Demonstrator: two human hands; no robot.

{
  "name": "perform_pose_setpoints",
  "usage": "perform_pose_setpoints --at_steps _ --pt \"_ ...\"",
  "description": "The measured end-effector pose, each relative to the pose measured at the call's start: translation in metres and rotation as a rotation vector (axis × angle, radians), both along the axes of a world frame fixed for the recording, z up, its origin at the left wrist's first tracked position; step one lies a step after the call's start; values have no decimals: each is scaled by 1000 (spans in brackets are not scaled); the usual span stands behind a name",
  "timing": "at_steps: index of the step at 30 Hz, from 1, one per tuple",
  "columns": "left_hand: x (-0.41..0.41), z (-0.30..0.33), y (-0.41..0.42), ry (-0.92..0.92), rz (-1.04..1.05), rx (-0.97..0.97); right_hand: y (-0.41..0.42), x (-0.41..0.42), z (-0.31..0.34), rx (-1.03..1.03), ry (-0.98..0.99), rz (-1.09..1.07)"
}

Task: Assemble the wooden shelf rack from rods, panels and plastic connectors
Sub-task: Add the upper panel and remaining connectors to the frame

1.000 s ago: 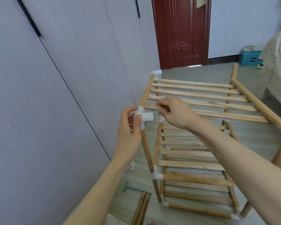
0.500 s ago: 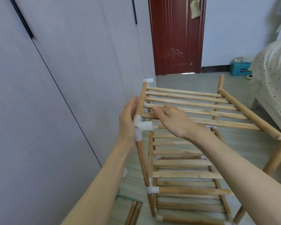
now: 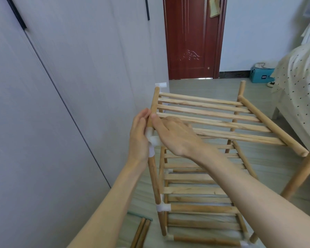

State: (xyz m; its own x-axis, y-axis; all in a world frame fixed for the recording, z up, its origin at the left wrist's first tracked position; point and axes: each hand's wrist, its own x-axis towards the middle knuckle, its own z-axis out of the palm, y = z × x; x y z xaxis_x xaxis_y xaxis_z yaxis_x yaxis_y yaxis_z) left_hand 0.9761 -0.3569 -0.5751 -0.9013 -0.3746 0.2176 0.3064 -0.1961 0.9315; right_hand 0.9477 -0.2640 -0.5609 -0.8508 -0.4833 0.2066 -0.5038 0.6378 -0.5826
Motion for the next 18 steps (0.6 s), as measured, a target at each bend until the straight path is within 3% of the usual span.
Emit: perform_pose_setpoints --at_steps 10,18 --pt "6 -8 -5 -172 -58 -154 1 -1 -10 59 15 -59" --pt "15 -6 -4 -117 -67 -161 4 8 -7 13 48 -40"
